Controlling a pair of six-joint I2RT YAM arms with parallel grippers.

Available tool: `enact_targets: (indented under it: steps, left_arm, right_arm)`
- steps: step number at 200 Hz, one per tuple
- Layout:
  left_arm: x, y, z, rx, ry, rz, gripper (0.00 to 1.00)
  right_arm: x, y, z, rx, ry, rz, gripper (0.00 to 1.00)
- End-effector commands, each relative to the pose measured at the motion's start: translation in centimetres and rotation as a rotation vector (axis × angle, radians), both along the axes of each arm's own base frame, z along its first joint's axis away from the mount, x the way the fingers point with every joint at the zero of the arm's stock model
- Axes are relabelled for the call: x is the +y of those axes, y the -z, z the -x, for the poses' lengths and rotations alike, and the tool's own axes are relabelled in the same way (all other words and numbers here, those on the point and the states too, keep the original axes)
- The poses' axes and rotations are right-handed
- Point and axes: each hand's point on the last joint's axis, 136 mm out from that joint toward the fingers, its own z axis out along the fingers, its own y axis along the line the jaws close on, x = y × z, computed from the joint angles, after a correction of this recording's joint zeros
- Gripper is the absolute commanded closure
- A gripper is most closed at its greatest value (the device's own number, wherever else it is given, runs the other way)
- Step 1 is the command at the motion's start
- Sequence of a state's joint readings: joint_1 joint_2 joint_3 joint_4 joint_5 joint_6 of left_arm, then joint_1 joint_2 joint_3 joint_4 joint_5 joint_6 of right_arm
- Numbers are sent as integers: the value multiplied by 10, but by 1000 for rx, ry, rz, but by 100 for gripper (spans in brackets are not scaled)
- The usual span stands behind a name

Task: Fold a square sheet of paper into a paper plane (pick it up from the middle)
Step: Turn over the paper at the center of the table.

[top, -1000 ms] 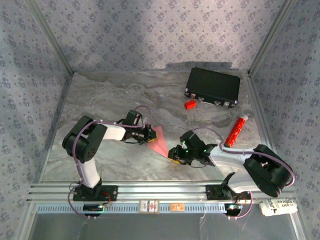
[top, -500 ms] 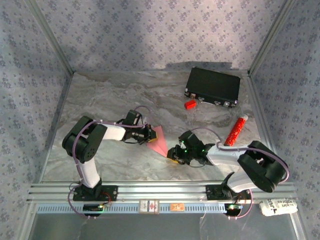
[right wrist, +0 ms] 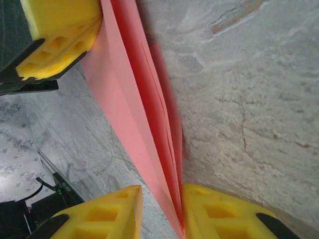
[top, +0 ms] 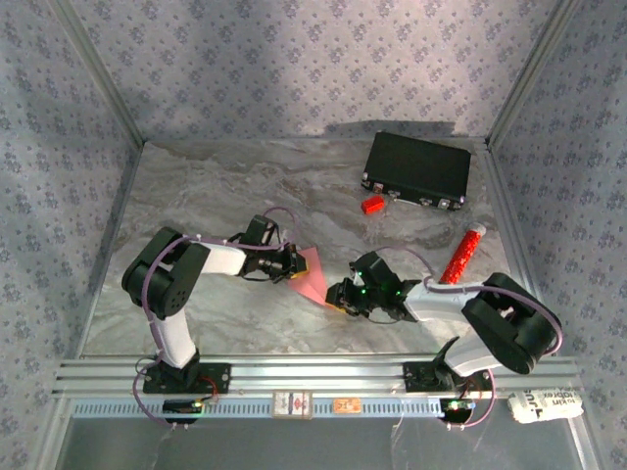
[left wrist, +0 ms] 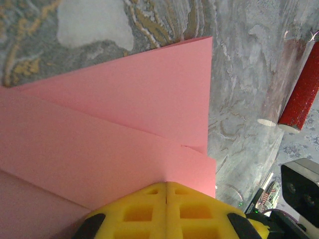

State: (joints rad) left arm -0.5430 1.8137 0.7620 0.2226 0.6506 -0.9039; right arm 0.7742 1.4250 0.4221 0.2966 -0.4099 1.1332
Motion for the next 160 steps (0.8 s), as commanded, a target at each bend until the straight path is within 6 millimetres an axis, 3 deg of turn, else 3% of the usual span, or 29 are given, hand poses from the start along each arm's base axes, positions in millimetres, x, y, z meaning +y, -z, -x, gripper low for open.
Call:
enact_targets:
  steps: [1, 58, 83, 109, 135, 160]
  left_arm:
    - [12, 14, 9, 69, -28, -51, 100]
    - [9, 10, 7, 64, -29, -32, 100]
    - [5, -2, 1, 37, -28, -5, 99]
    - [-1, -24, -6, -11, -22, 33, 88]
    - [-7, -58, -12, -83, -6, 88, 69]
    - [-2, -80, -14, -144, -6, 70, 61]
  right_arm:
    - [12, -11, -6, -29, -43, -39, 75]
    - [9, -8, -7, -33, -54, -27, 82]
    - [6, -7, -5, -33, -67, -21, 88]
    - [4, -9, -3, -42, -81, -14, 92]
    - [-1, -17, -2, -70, -99, -1, 93]
    - [-15, -30, -2, -119, -133, 78, 93]
